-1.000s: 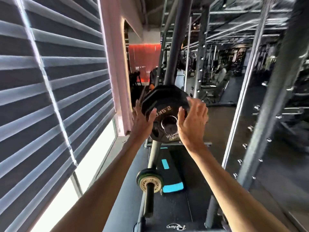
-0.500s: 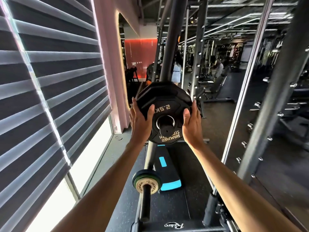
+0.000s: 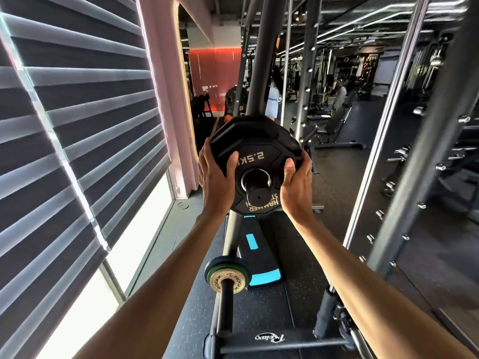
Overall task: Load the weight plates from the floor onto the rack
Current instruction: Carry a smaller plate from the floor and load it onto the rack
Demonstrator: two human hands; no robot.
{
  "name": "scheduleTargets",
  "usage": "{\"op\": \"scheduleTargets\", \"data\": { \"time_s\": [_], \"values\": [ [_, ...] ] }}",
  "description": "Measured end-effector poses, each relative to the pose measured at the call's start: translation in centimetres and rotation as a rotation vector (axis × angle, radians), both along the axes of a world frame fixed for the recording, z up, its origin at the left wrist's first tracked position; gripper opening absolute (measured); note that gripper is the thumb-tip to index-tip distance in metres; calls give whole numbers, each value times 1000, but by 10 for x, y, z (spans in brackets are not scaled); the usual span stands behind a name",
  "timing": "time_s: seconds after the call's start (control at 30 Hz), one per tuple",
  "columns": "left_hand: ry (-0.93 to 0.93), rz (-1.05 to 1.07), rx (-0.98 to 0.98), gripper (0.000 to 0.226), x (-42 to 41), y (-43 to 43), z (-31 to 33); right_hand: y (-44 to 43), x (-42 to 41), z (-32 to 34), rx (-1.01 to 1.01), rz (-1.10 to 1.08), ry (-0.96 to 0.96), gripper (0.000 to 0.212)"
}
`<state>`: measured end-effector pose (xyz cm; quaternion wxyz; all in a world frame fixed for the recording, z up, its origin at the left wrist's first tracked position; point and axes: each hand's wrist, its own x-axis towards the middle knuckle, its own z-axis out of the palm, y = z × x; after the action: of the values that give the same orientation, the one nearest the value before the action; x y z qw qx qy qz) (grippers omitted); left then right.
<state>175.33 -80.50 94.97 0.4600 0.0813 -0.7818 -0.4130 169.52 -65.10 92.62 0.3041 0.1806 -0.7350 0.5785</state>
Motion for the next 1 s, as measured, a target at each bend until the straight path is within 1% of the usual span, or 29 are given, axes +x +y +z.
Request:
{"op": "scheduleTargets", "data": {
  "time_s": [0.2, 0.33, 0.43, 0.63, 0.8, 1.0],
  "values": [
    [21, 45, -4, 86, -17, -6, -5, -4, -14, -3, 20, -12, 40, 59],
    [19, 26, -16, 89, -26, -10, -4, -8, -25, -3, 24, -9, 49, 58],
    [11, 15, -11, 90, -38, -15, -1, -12, -40, -3, 33, 0, 36, 63],
    [45, 58, -11, 79, -51, -16, -6, -18, -51, -5, 10, -32, 56, 56],
    [50, 68, -26, 77, -50, -16, -5, -16, -42, 0, 30, -30, 17, 58],
    [-27, 22, -41, 75, -34, -16, 6, 0, -28, 18, 180, 9, -122, 65]
  ]
}}
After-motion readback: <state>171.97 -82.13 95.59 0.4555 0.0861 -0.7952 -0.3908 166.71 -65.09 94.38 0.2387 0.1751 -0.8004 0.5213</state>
